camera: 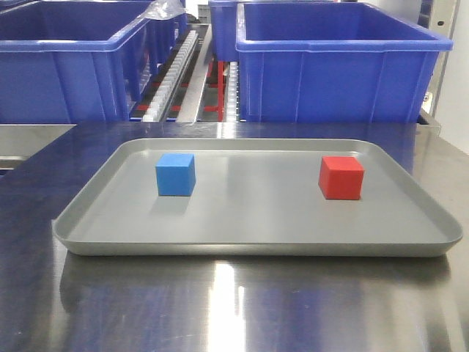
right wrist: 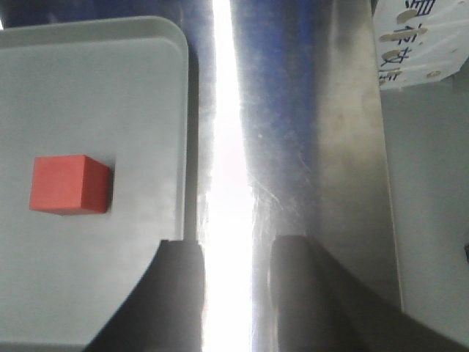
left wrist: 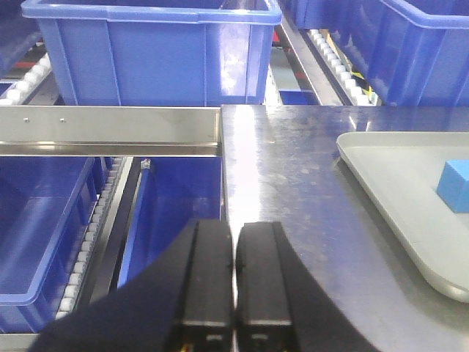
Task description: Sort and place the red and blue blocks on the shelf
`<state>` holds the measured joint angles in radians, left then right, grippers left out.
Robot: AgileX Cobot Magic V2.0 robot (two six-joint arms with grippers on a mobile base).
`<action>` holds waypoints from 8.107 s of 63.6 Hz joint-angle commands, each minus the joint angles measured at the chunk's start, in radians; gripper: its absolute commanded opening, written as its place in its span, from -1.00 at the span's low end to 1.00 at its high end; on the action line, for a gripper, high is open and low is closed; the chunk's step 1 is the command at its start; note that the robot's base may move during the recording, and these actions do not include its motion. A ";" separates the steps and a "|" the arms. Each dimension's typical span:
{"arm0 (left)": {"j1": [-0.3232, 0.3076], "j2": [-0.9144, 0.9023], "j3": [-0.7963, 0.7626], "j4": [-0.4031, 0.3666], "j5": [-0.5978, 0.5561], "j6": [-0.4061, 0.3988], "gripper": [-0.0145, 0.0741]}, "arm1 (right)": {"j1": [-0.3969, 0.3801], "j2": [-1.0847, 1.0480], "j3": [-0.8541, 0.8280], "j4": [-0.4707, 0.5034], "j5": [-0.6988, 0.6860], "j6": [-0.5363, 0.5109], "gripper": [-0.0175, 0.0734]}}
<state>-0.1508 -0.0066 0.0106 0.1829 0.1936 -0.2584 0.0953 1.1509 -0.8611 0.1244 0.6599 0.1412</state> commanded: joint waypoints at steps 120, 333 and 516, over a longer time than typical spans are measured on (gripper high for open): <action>-0.007 -0.021 0.027 0.002 -0.081 -0.002 -0.39 | 0.282 0.446 -0.386 0.021 0.036 -0.032 0.44; -0.007 -0.021 0.027 0.002 -0.081 -0.002 -0.39 | 0.330 0.345 -0.382 -0.100 -0.170 -0.032 -0.49; -0.007 -0.021 0.027 0.002 -0.081 -0.002 -0.39 | -0.017 -0.423 0.369 -0.107 -0.476 -0.032 -0.49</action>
<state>-0.1508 -0.0066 0.0106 0.1829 0.1936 -0.2584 0.0843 0.7359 -0.4654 0.0274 0.2579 0.1168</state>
